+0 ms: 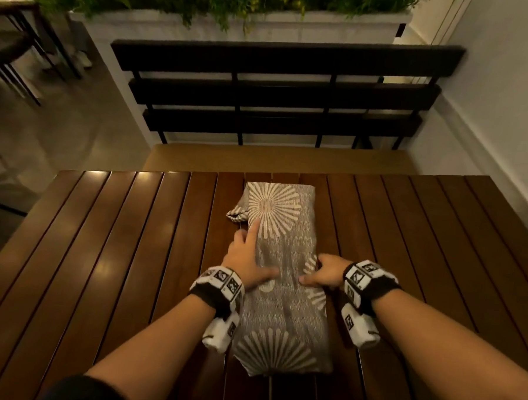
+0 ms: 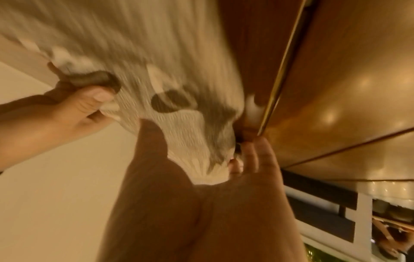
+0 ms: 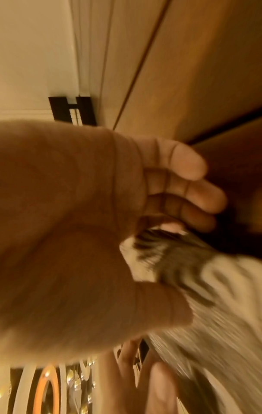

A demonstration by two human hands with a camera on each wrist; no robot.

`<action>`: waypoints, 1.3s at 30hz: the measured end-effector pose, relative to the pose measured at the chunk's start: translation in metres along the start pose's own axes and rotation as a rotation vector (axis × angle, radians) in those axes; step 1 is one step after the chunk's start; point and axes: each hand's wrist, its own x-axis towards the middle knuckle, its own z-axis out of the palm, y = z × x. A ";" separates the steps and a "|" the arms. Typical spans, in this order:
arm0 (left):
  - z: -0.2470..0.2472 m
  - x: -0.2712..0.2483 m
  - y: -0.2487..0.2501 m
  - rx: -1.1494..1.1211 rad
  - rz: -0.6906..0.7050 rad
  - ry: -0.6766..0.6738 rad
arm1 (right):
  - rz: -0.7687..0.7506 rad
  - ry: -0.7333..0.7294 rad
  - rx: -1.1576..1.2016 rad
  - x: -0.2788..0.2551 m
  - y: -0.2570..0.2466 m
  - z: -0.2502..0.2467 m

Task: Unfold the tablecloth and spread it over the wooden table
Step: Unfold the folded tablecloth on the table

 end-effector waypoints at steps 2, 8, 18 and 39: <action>-0.016 0.016 0.006 -0.170 -0.008 0.069 | 0.008 0.002 0.043 0.004 -0.005 -0.021; -0.047 0.063 0.021 -0.623 -0.278 0.022 | -0.114 0.238 0.347 0.028 -0.020 -0.061; -0.059 0.125 0.020 -0.743 -0.447 -0.063 | -0.035 0.057 1.124 0.071 -0.045 -0.086; -0.040 0.088 0.013 -0.449 -0.396 -0.367 | -0.032 0.265 0.525 0.057 -0.030 -0.052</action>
